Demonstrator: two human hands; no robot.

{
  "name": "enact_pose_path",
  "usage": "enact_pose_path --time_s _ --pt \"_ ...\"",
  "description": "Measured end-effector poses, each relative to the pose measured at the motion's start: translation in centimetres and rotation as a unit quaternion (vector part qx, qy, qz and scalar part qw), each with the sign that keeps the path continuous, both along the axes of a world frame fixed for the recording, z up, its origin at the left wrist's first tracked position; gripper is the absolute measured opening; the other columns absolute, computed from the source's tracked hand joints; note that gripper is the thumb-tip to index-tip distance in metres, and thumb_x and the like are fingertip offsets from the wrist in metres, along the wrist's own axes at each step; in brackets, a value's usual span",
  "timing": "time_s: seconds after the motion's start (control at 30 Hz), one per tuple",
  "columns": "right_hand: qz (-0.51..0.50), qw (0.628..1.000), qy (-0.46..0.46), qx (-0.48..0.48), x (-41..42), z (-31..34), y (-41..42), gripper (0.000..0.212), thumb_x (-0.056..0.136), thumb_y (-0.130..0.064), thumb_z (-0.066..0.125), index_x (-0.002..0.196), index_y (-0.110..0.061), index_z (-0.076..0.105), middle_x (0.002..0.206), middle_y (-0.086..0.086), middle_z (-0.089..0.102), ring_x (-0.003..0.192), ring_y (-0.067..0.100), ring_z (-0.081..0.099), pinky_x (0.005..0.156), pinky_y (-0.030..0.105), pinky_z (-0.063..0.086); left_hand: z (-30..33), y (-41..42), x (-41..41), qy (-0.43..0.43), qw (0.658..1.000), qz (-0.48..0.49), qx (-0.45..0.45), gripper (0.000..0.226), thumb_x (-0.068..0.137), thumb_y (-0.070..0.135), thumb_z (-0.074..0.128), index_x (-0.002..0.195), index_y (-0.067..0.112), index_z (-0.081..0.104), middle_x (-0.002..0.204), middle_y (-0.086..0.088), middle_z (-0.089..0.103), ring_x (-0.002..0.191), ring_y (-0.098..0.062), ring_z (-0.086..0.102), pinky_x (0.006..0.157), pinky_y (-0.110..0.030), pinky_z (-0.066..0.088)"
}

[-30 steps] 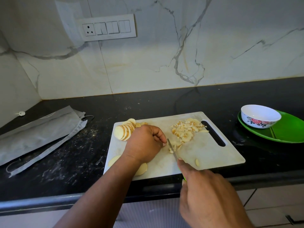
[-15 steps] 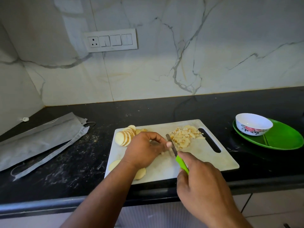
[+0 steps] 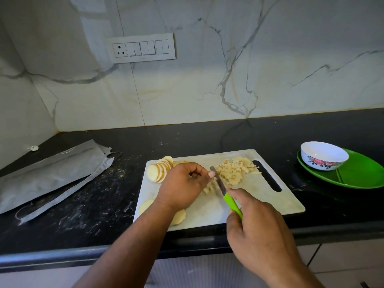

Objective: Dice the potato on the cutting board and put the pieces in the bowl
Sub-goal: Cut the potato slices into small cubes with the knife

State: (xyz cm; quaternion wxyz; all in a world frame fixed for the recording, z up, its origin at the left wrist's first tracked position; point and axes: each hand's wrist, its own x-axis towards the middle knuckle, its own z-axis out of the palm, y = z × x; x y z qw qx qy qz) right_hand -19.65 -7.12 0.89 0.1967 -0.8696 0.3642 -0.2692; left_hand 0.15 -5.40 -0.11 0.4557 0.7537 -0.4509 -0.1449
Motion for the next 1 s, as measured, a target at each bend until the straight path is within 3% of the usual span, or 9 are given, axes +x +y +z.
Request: enact_pose_path --time_s 0.07,0.13,0.27,0.37,0.5,0.7,0.83,0.9,1.0 --pt "0.006 1.000 -0.013 0.013 0.2 0.1 0.0 0.044 0.095 -0.032 0.050 0.138 -0.039 0.044 0.101 -0.019 0.063 0.081 0.003 0.056 0.059 0.010 0.040 -0.1 -0.2 -0.1 -0.025 1.000 -0.002 0.015 0.024 0.097 0.048 0.068 0.083 0.029 0.076 0.077 0.012 0.073 0.073 -0.007 0.067 0.068 -0.024 0.054" --pt "0.010 0.999 -0.027 0.031 0.4 0.3 0.0 0.043 0.096 -0.031 0.052 0.138 -0.039 0.044 0.102 -0.021 0.062 0.084 0.000 0.059 0.062 0.010 0.045 -0.3 -0.3 0.0 -0.036 0.999 0.001 0.019 0.018 0.100 0.040 0.066 0.087 0.031 0.076 0.081 0.014 0.073 0.078 -0.006 0.067 0.072 -0.026 0.057" --pt "-0.003 0.999 -0.018 0.028 0.3 0.6 0.1 0.044 0.096 -0.033 0.052 0.138 -0.038 0.044 0.104 -0.020 0.063 0.089 0.003 0.061 0.072 0.016 0.053 -0.5 -0.1 0.4 -0.051 0.999 0.012 -0.002 0.016 0.101 0.024 0.065 0.092 0.030 0.076 0.084 0.016 0.073 0.081 -0.001 0.067 0.071 -0.016 0.054" --pt "0.004 1.000 -0.002 0.014 0.3 0.5 0.9 0.044 0.094 -0.037 0.049 0.138 -0.040 0.040 0.101 -0.015 0.065 0.088 0.006 0.060 0.074 0.017 0.051 -0.4 0.2 0.4 0.022 0.996 0.033 -0.077 0.018 0.102 0.016 0.064 0.091 0.025 0.075 0.075 0.009 0.072 0.066 -0.004 0.067 0.065 -0.020 0.057" --pt "0.026 0.998 0.045 0.032 1.1 0.1 2.4 0.045 0.092 -0.040 0.047 0.136 -0.042 0.034 0.101 -0.009 0.066 0.095 0.013 0.063 0.081 0.023 0.054 0.9 0.5 0.4 0.110 0.969 0.051 -0.214 0.012 0.102 0.013 0.063 0.097 0.014 0.074 0.076 0.002 0.072 0.063 -0.008 0.066 0.063 -0.022 0.057" --pt "0.004 0.997 0.071 0.008 -0.3 0.0 -0.2 0.038 0.091 -0.037 0.050 0.128 -0.041 0.044 0.094 -0.011 0.067 0.082 0.010 0.063 0.072 0.022 0.054 3.6 1.4 2.9 0.170 0.954 0.060 -0.239 0.015 0.104 0.013 0.061 0.098 0.010 0.074 0.074 -0.001 0.069 0.062 -0.011 0.061 0.058 -0.023 0.053" --pt "-0.029 0.998 0.056 -0.020 -1.1 0.3 -1.5 0.038 0.091 -0.036 0.049 0.129 -0.040 0.047 0.090 -0.012 0.064 0.075 0.010 0.055 0.065 0.018 0.044 4.0 3.8 5.0 0.117 0.968 0.083 -0.205 0.011 0.099 0.021 0.068 0.094 0.014 0.075 0.078 -0.009 0.072 0.063 -0.012 0.061 0.058 -0.022 0.052" --pt "-0.014 0.998 0.050 -0.031 -0.5 0.3 -1.0 0.043 0.090 -0.038 0.048 0.133 -0.041 0.044 0.090 -0.012 0.064 0.079 0.010 0.058 0.067 0.020 0.046 3.6 5.1 5.5 0.044 0.982 0.087 -0.163 0.007 0.096 0.023 0.072 0.092 0.020 0.077 0.081 -0.011 0.073 0.065 -0.017 0.062 0.060 -0.026 0.052" --pt "0.034 0.998 0.051 -0.022 1.1 0.1 0.1 0.043 0.091 -0.038 0.048 0.133 -0.042 0.043 0.095 -0.013 0.066 0.085 0.010 0.062 0.071 0.020 0.049 2.6 6.7 5.2 -0.099 0.993 0.008 -0.058 0.004 0.091 0.028 0.078 0.094 0.031 0.078 0.087 0.012 0.076 0.074 -0.003 0.068 0.068 -0.016 0.054"
